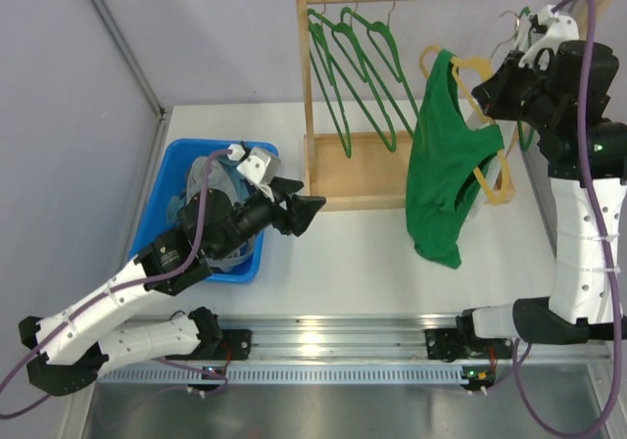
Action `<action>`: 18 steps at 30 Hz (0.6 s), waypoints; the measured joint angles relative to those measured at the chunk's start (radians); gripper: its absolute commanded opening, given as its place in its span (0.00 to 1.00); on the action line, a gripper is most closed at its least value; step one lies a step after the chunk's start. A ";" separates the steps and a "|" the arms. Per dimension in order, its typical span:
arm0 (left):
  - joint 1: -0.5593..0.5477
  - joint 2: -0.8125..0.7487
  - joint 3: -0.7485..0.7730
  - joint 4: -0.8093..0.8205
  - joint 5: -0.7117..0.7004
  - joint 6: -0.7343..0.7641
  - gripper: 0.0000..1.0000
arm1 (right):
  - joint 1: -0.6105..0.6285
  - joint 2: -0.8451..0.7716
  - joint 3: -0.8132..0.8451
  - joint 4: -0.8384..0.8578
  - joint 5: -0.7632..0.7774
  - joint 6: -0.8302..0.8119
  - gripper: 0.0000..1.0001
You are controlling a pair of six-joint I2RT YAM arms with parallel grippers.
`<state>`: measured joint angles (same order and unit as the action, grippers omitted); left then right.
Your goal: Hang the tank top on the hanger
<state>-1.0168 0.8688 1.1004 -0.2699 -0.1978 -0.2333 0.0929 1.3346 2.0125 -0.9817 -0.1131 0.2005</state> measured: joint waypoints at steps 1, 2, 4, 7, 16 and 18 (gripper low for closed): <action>0.000 0.000 0.002 -0.001 0.001 0.000 0.65 | -0.011 0.012 0.029 -0.001 -0.011 0.000 0.00; 0.000 0.000 0.005 -0.002 0.002 0.001 0.65 | -0.024 0.025 0.061 -0.006 -0.025 0.000 0.00; 0.000 0.000 0.008 -0.003 0.004 0.001 0.65 | -0.047 0.047 0.117 -0.015 -0.046 0.000 0.00; 0.000 0.000 0.011 -0.005 0.008 0.001 0.65 | -0.082 0.076 0.185 -0.027 -0.077 0.001 0.00; 0.000 0.000 0.013 -0.018 0.017 0.009 0.66 | -0.203 0.130 0.243 -0.035 -0.184 0.003 0.00; 0.000 0.000 0.013 -0.020 0.018 0.013 0.66 | -0.209 0.140 0.243 -0.034 -0.203 0.002 0.00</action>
<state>-1.0168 0.8688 1.1130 -0.2897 -0.1795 -0.2207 -0.1165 1.4750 2.2555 -1.0153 -0.3157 0.2028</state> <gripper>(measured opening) 0.656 0.039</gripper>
